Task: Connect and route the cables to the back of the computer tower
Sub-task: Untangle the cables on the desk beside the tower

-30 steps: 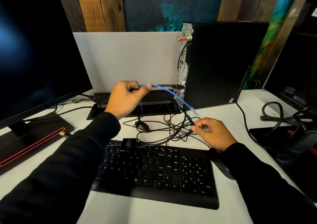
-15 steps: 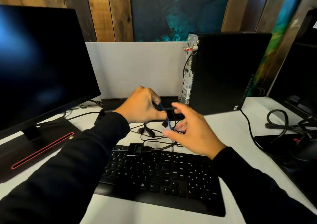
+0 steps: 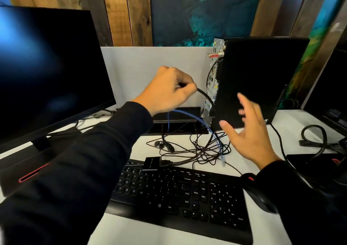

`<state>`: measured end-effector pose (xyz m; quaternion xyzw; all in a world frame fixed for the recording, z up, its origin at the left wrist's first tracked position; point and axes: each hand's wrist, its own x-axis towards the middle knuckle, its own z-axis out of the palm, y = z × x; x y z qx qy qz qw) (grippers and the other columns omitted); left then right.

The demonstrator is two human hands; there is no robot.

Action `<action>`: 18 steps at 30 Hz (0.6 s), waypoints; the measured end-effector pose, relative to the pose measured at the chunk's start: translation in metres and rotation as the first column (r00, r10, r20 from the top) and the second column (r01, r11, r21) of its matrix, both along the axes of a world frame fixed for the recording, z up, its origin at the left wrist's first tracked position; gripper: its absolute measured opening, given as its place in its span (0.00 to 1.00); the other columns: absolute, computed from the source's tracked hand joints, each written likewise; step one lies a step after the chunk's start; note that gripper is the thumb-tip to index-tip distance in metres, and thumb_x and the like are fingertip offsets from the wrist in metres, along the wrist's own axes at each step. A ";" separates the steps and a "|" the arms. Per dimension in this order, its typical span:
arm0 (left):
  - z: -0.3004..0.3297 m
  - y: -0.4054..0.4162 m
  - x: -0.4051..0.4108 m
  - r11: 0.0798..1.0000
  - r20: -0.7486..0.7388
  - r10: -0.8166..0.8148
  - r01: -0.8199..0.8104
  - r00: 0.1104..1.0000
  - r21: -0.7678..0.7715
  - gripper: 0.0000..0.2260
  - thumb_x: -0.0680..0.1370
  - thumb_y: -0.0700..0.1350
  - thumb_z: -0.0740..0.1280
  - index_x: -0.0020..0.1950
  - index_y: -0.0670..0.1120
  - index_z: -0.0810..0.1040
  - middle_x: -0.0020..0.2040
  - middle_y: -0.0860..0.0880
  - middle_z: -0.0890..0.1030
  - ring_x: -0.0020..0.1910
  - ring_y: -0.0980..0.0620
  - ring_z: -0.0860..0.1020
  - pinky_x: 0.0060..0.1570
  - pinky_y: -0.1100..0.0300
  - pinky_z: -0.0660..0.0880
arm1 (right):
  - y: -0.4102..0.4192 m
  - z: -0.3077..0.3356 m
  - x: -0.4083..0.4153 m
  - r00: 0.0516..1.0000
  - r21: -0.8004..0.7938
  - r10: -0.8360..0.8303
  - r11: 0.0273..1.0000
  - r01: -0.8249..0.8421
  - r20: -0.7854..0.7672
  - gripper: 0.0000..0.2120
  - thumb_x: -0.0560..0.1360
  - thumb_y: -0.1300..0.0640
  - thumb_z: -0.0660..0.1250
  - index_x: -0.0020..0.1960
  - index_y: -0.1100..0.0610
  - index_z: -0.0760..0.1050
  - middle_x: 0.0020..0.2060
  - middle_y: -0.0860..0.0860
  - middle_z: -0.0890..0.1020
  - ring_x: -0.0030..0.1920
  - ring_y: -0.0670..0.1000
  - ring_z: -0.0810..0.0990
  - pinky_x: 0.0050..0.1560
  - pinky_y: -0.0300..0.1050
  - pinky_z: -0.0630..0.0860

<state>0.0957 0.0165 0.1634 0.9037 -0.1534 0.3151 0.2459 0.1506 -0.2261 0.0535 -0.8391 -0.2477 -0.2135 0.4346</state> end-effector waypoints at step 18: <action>-0.156 0.130 -0.018 0.947 -0.296 0.315 -0.319 0.902 0.035 0.12 0.84 0.47 0.64 0.41 0.57 0.71 0.34 0.54 0.74 0.36 0.59 0.74 0.38 0.59 0.68 | -0.008 -0.007 0.031 0.985 0.413 -0.121 0.896 0.160 -0.120 0.19 0.80 0.48 0.70 0.35 0.55 0.70 0.26 0.45 0.68 0.28 0.44 0.65 0.32 0.38 0.66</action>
